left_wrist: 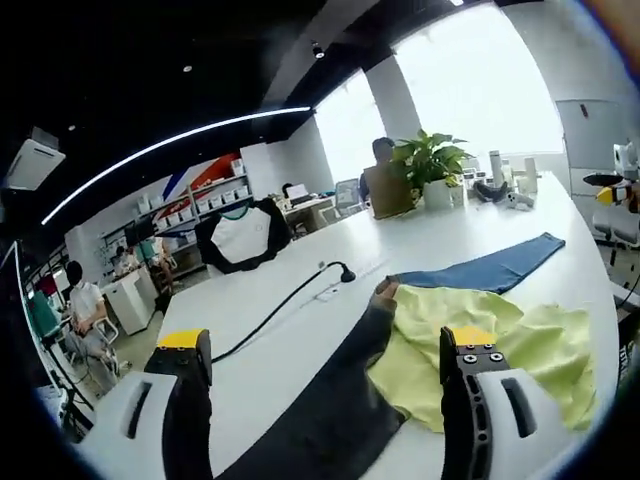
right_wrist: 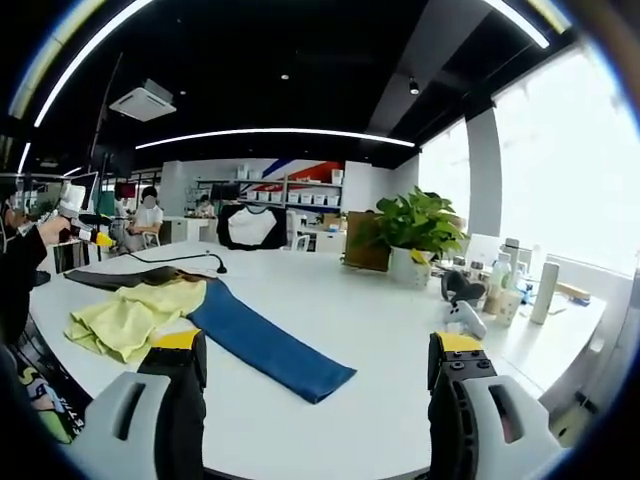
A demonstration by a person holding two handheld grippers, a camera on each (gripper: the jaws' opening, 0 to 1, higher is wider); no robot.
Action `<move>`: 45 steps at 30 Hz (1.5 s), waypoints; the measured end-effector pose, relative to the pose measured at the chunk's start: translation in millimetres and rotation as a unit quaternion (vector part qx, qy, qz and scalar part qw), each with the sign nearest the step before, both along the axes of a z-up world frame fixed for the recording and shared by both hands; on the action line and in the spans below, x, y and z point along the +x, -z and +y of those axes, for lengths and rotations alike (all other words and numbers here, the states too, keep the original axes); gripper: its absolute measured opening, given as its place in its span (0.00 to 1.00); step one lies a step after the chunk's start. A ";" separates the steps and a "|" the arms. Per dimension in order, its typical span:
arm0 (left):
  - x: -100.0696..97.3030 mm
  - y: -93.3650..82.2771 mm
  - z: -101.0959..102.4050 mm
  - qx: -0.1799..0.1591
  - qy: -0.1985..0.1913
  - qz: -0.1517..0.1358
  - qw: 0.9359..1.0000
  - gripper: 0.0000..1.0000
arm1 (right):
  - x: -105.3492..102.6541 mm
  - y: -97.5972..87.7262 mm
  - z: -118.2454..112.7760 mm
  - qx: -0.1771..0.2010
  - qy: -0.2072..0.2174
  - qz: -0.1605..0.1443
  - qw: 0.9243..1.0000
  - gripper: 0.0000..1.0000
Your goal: Fold the garment on the visible template until the final outline fits inside the template.
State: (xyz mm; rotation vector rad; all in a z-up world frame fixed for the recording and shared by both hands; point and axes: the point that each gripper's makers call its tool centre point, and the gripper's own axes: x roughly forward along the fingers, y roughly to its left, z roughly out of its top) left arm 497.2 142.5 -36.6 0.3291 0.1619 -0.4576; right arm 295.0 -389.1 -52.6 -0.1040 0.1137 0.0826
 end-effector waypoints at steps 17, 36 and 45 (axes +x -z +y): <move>49.8 36.5 -60.6 0.071 0.093 0.019 0.993 0.97 | 4.1 5.0 -2.4 0.003 -0.002 0.002 1.000 0.94; 91.6 79.1 -88.1 0.040 0.168 0.087 0.981 0.67 | 7.9 12.3 3.7 0.003 -0.014 0.011 1.000 0.94; 105.7 110.8 -99.5 -0.005 0.155 0.146 0.977 0.50 | 6.8 11.8 7.7 0.000 -0.015 0.013 1.000 0.94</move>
